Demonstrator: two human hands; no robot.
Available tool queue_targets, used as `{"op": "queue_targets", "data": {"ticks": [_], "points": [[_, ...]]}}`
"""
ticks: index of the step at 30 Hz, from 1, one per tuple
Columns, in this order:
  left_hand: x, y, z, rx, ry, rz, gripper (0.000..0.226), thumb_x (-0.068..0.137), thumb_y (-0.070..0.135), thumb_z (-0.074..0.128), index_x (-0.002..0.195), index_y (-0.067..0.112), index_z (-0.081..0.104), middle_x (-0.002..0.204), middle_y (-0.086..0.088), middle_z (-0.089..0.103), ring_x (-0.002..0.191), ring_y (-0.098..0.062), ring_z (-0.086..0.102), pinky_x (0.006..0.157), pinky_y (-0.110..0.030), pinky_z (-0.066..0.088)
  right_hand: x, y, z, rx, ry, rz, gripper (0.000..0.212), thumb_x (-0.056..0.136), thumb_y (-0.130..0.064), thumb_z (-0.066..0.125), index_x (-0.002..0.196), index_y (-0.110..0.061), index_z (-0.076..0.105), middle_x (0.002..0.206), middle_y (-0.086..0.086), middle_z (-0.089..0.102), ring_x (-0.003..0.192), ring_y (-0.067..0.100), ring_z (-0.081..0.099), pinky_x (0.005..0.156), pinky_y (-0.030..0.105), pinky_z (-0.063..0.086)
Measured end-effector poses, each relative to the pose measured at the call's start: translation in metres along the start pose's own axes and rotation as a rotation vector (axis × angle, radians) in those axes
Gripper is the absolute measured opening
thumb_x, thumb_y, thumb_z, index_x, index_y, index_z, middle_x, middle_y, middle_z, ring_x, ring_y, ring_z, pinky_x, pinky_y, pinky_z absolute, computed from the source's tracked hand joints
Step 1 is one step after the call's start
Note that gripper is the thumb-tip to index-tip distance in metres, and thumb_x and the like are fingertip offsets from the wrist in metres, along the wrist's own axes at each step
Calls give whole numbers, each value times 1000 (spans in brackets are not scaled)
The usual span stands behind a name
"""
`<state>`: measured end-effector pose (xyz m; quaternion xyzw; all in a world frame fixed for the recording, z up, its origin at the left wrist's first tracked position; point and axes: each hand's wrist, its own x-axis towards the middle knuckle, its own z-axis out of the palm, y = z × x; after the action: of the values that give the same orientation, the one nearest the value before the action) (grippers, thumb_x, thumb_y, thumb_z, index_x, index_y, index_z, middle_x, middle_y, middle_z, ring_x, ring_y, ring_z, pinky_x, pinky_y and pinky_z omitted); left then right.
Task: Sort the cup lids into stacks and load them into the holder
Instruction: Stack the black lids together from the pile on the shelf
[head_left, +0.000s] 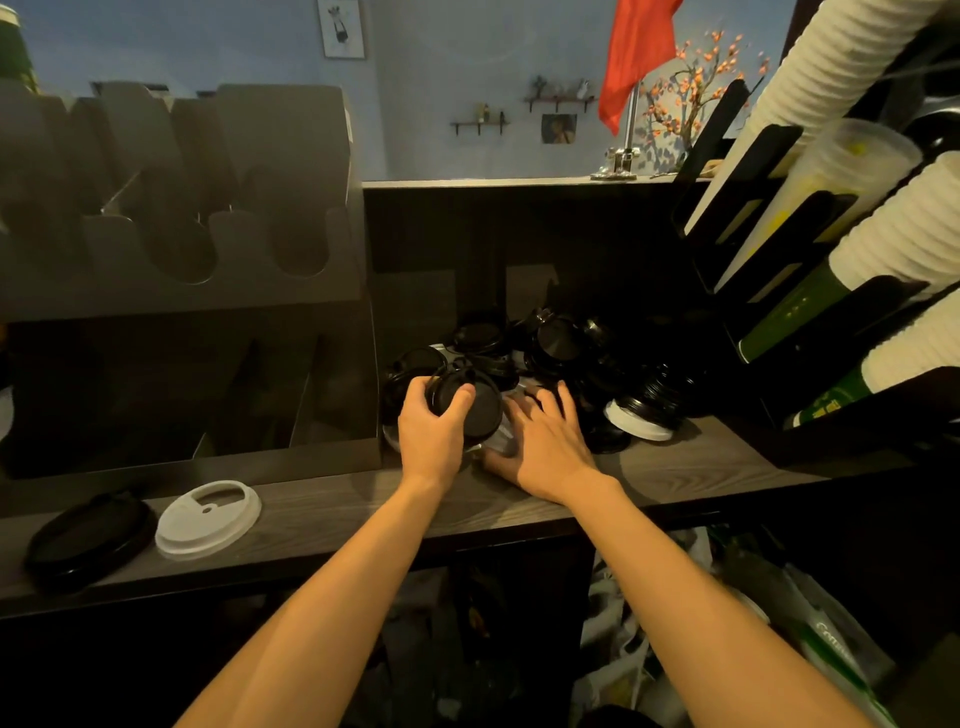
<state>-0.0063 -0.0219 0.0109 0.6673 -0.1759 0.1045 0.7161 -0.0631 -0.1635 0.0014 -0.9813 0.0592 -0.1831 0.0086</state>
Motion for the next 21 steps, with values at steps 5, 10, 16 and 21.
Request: {"op": "queue_targets", "data": {"ticks": [5,10,16,21], "points": [[-1,0,0,21,-9,5,19,94,25,72,107,16,62,95,6,66,88,-5,64,72,-14,52,2,2,3,-53,-18,58,87,87,-80,33,155,-25,34,159,3,37,152,29,9,120,53,-19],[-3,0,0,58,-32,8,21,94,27,72,109,16,60,97,7,64,89,-4,64,71,-11,51,3,3,9,-192,-77,142,93,88,-79,36,157,-17,29,165,11,19,154,33,-8,117,57,-20],[-2,0,0,63,-14,15,27,93,28,73,114,14,61,102,3,66,96,-9,64,78,-18,53,-2,4,-3,50,-42,2,102,75,-86,39,147,-14,45,159,5,27,152,25,2,122,51,-13],[-6,11,-4,16,69,51,17,93,20,72,105,16,61,94,7,64,80,9,62,69,-10,49,-5,6,-8,405,-62,-38,80,79,-52,76,148,-30,41,151,-2,32,142,17,11,124,39,5]]}}
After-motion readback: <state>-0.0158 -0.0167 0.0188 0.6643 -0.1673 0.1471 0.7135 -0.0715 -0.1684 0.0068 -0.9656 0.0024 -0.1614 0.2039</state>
